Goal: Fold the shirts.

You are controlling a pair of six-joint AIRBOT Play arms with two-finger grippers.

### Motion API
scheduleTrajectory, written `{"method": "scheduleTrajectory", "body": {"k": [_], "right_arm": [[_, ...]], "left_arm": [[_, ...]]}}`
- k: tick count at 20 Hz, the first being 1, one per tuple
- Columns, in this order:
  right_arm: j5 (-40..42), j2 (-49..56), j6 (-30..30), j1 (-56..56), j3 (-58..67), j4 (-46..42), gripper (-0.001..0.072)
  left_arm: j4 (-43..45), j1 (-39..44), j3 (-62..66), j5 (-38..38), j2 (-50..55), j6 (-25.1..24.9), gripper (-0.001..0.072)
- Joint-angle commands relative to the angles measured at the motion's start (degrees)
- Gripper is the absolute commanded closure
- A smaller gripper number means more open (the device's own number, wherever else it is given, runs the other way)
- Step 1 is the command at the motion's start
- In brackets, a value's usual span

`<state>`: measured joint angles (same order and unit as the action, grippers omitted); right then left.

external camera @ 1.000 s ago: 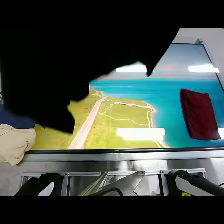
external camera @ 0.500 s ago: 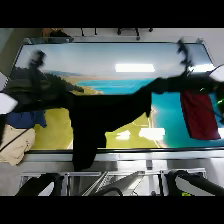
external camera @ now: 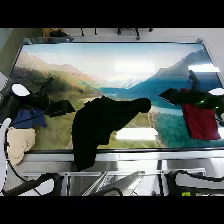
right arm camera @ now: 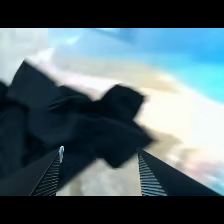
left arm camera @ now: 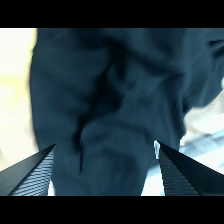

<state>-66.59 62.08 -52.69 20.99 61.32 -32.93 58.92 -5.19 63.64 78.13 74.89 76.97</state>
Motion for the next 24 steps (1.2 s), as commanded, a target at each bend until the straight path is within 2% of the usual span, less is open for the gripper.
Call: {"method": "scheduleTrajectory", "body": {"k": [1, 4, 7, 11, 14, 15, 16, 17, 18, 19, 20, 22, 23, 24], "right_arm": [[-3.8, 0.8, 0.4, 6.2, 1.0, -6.0, 0.0192], [-3.4, 1.0, 2.2, 4.6, -2.1, -7.8, 0.0192], [-0.2, 1.7, 2.4, -0.5, -5.7, -7.8, 0.0192], [4.2, 5.0, 1.5, -10.4, -7.0, -6.6, 0.0193], [12.1, 7.7, 1.5, -16.3, -7.0, -3.8, 0.0193], [14.2, 8.4, 1.5, -17.4, -7.0, -2.6, 0.0194], [16.0, 8.9, 1.5, -18.0, -7.0, -1.0, 0.0194], [17.1, 9.2, 1.5, -18.0, -7.0, 0.7, 0.0197], [17.9, 9.3, 1.7, -17.9, -6.9, 2.1, 0.025], [18.2, 9.2, 1.9, -17.9, -6.9, 2.3, 0.0462], [18.2, 9.2, 1.9, -17.8, -6.7, 2.1, 0.0582], [18.1, 9.2, 1.9, -17.8, -6.1, 2.1, 0.0632], [18.1, 9.2, 1.9, -17.7, -5.5, 2.1, 0.0686], [17.2, 9.2, 1.9, -17.7, -4.7, 2.1, 0.0687]], "left_arm": [[0.1, -5.8, -6.4, 3.3, -3.3, 0.7, 0.0019], [-0.1, -6.4, -19.1, -1.8, -7.8, 0.6, 0.0019], [-0.5, -3.3, -29.5, -9.0, -10.8, 0.6, 0.0019], [-0.6, 2.6, -35.4, -16.7, -11.3, 1.2, 0.002], [-0.6, 6.4, -35.7, -21.3, -11.3, 2.5, 0.0021], [-0.6, 7.3, -35.0, -22.4, -11.2, 3.1, 0.0051], [-0.6, 8.0, -34.0, -23.2, -11.2, 3.3, 0.0191], [-0.5, 8.3, -33.1, -23.7, -11.2, 3.3, 0.0302], [-0.4, 8.5, -32.0, -24.2, -11.2, 3.3, 0.0424], [-0.4, 8.5, -30.8, -24.2, -11.2, 3.2, 0.0593], [-0.4, 8.5, -29.4, -24.2, -11.2, 3.0, 0.0692], [-0.4, 8.5, -26.1, -23.8, -11.2, 3.0, 0.0692], [-0.4, 8.5, -23.9, -23.2, -11.2, 3.0, 0.0693], [-0.3, 8.5, -21.5, -22.2, -11.2, 3.0, 0.0693]]}}
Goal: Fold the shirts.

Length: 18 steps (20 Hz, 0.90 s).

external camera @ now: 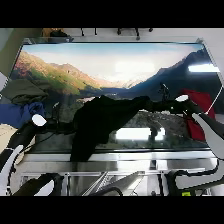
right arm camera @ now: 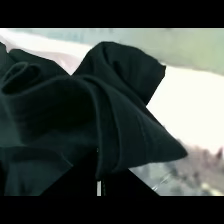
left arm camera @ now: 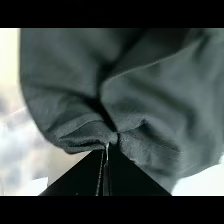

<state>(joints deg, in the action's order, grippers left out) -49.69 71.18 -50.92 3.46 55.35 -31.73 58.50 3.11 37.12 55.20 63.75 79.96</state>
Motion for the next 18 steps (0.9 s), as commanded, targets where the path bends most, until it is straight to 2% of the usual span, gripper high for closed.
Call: {"method": "scheduleTrajectory", "body": {"k": [1, 6, 10, 14, 18], "right_arm": [[-1.9, 0.0, 0.2, 0.2, 2.5, 0.9, 0.0687], [-10.8, -6.2, -0.5, 2.9, 10.4, 1.0, 0.0688], [-20.7, -15.9, -2.4, 7.4, 25.5, 4.6, 0.0688], [-16.6, -25.8, -2.4, 14.6, 41.8, 6.0, 0.0688], [-15.8, -32.6, -2.4, 18.0, 45.8, 6.1, 0.0688]], "left_arm": [[0.2, 0.2, 7.5, 2.1, -0.1, 0.0, 0.0693], [0.3, 0.2, 22.0, 11.1, -1.4, 0.0, 0.0693], [0.4, 0.2, 38.4, 12.1, -9.1, 0.0, 0.0693], [0.4, -3.7, 61.7, 11.9, -14.8, 0.0, 0.0693], [0.4, -9.0, 76.3, 15.4, -16.8, 0.0, 0.0693]]}}
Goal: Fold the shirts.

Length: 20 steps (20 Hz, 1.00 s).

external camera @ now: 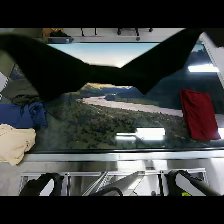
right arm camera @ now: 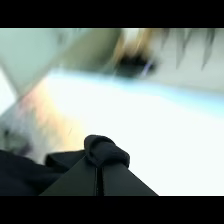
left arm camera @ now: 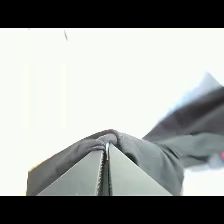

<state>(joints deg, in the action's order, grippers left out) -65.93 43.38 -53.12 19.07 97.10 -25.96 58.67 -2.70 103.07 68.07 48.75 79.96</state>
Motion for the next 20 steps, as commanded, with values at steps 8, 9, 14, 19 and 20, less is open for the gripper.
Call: {"method": "scheduleTrajectory", "body": {"k": [8, 9, 14, 19, 20], "right_arm": [[-11.0, 2.3, -10.5, 2.0, -17.1, 0.8, 0.0687], [-10.3, 4.0, -10.4, 1.4, -22.6, 0.7, 0.0686], [5.0, 16.7, -1.1, -1.8, -43.2, 0.7, 0.0604], [2.1, 24.2, 3.1, 2.9, -38.4, 0.2, 0.0348], [0.7, 23.3, 3.0, 4.2, -37.8, -0.2, 0.0262]], "left_arm": [[-0.3, -0.6, -15.2, 13.8, 4.4, 0.2, 0.0693], [-0.2, 1.3, -21.2, 13.1, 6.5, -0.3, 0.0693], [0.1, 6.2, -44.5, -2.9, 19.8, -5.4, 0.0693], [0.2, 1.3, -42.1, -5.2, 33.3, -5.7, 0.069], [0.2, 0.0, -39.9, -3.4, 35.3, -6.8, 0.0689]]}}
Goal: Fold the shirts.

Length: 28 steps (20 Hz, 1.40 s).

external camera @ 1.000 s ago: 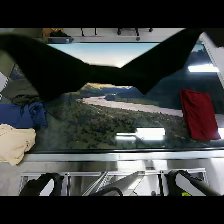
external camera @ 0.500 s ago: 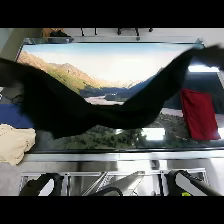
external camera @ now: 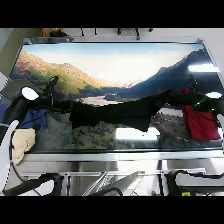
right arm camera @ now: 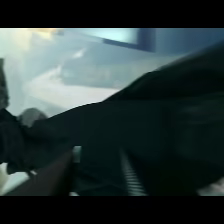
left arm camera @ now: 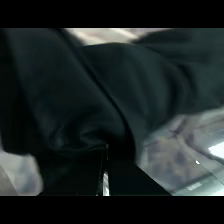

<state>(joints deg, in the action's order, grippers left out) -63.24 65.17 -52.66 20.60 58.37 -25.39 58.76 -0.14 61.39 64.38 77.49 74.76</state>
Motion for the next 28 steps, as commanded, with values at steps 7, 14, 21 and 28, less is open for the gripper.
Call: {"method": "scheduleTrajectory", "body": {"k": [7, 14, 21, 28], "right_arm": [[-8.8, -7.6, -1.9, 4.2, -9.7, -11.7, 0.0252], [1.7, -7.7, -1.8, -3.2, -22.8, -11.5, 0.0253], [9.0, -1.9, -1.7, -13.3, -22.8, -8.1, 0.0254], [-3.7, -5.4, 6.9, -13.6, -12.8, 6.8, 0.0686]], "left_arm": [[0.0, -8.0, 9.5, 9.0, 14.7, -4.3, 0.0], [-1.7, -2.9, 9.4, 9.6, 16.1, -5.8, 0.0297], [-1.8, -1.9, 9.3, 10.8, 16.1, -5.9, 0.0692], [-7.3, -2.7, 14.1, 13.0, 7.9, -7.4, 0.0696]]}}
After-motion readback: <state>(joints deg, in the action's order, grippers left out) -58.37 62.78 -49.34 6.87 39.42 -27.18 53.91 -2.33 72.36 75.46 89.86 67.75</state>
